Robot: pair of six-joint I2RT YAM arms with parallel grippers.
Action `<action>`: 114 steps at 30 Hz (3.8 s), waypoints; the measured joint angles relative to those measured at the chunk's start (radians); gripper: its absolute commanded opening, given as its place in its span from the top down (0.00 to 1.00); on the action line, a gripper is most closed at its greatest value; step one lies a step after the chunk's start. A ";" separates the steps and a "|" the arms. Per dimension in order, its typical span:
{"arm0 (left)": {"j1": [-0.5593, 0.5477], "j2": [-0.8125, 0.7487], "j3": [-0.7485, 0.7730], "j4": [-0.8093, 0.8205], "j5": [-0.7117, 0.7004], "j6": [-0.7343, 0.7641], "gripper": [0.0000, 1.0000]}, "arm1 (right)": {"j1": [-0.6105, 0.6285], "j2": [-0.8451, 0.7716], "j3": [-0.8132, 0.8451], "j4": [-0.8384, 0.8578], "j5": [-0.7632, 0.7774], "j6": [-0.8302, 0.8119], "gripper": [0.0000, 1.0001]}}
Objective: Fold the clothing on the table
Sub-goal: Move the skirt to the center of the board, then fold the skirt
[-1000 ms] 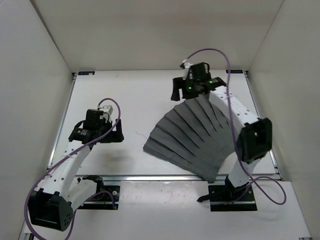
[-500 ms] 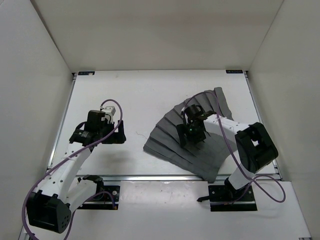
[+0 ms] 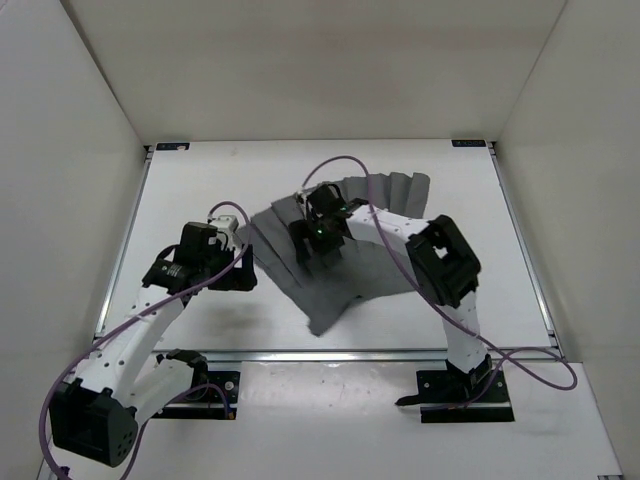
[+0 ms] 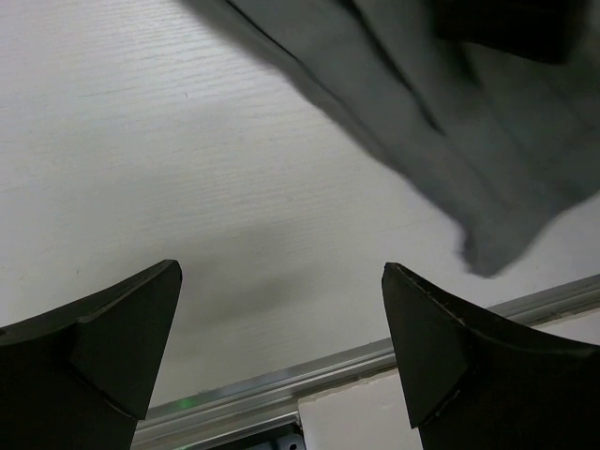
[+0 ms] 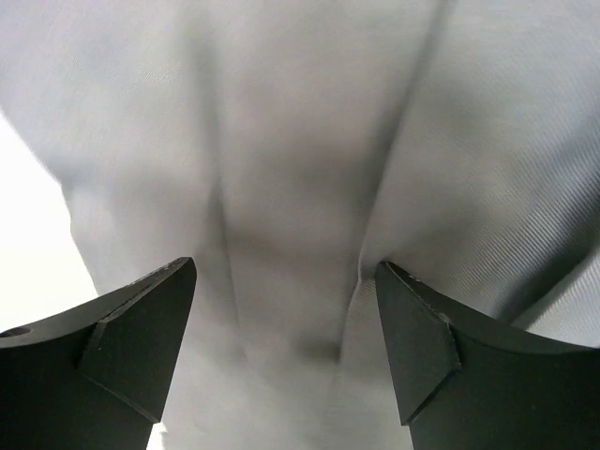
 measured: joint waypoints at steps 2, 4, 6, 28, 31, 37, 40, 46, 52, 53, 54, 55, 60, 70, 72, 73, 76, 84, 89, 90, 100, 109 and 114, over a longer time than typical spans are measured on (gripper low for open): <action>-0.007 -0.026 -0.004 0.003 -0.002 -0.001 0.01 | 0.015 0.119 0.160 0.063 -0.044 -0.001 0.23; -0.001 -0.061 -0.010 0.008 0.001 0.000 0.06 | 0.024 0.173 0.241 0.105 -0.074 -0.004 0.22; 0.009 -0.097 -0.013 0.010 0.009 0.000 0.31 | 0.025 0.182 0.278 0.137 -0.087 -0.014 0.21; -0.007 0.022 -0.283 0.217 0.137 -0.361 0.26 | -0.279 -0.642 -0.555 0.125 -0.002 0.092 0.43; -0.011 0.044 -0.306 0.267 0.136 -0.398 0.27 | -0.283 -0.678 -0.629 0.117 0.008 0.111 0.40; -0.048 0.120 -0.329 0.347 0.108 -0.455 0.29 | -0.307 -0.732 -0.765 0.133 0.001 0.159 0.39; -0.057 0.150 -0.326 0.404 0.097 -0.476 0.30 | -0.327 -0.727 -0.805 0.163 -0.015 0.172 0.38; -0.060 0.212 -0.318 0.498 0.061 -0.500 0.51 | -0.336 -0.650 -0.814 0.308 -0.079 0.184 0.40; -0.038 0.269 -0.316 0.539 0.044 -0.486 1.00 | -0.335 -0.514 -0.762 0.436 -0.153 0.174 1.00; -0.035 0.270 -0.316 0.544 0.042 -0.477 1.00 | -0.333 -0.494 -0.762 0.438 -0.164 0.178 1.00; -0.032 0.270 -0.315 0.544 0.043 -0.472 1.00 | -0.334 -0.482 -0.761 0.441 -0.182 0.185 1.00; -0.028 0.269 -0.311 0.537 0.040 -0.465 1.00 | -0.334 -0.482 -0.759 0.439 -0.185 0.183 0.99; 0.014 0.203 -0.249 0.420 0.021 -0.418 1.00 | -0.351 -0.573 -0.759 0.354 -0.205 0.167 1.00; 0.007 -0.060 -0.144 0.219 0.053 -0.367 1.00 | -0.389 -0.931 -0.713 0.165 -0.305 0.124 1.00; -0.004 -0.121 -0.169 0.160 0.062 -0.369 1.00 | -0.365 -0.994 -0.731 0.106 -0.306 0.121 1.00; -0.008 -0.157 -0.179 0.123 0.068 -0.371 1.00 | -0.355 -1.030 -0.745 0.077 -0.309 0.121 1.00; -0.018 -0.291 -0.172 -0.008 0.110 -0.377 1.00 | -0.342 -1.217 -0.808 -0.048 -0.344 0.129 1.00; -0.035 -0.343 0.059 -0.163 0.234 -0.399 1.00 | -0.450 -1.492 -0.747 -0.283 -0.430 0.128 1.00; -0.013 -0.176 0.099 -0.047 0.262 -0.388 1.00 | -0.534 -1.296 -0.704 -0.245 -0.433 0.121 1.00; 0.005 -0.112 0.082 0.009 0.272 -0.385 1.00 | -0.552 -1.249 -0.706 -0.216 -0.432 0.127 1.00; 0.051 0.488 0.126 0.360 0.338 -0.387 0.60 | -0.648 -0.813 -0.689 0.063 -0.337 0.207 0.71; 0.203 0.556 0.187 0.517 0.307 -0.388 0.25 | -0.691 -0.680 -0.634 0.203 -0.147 0.211 0.37; 0.193 0.438 0.109 0.487 0.264 -0.373 0.23 | -0.667 -0.743 -0.633 0.127 -0.046 0.207 0.36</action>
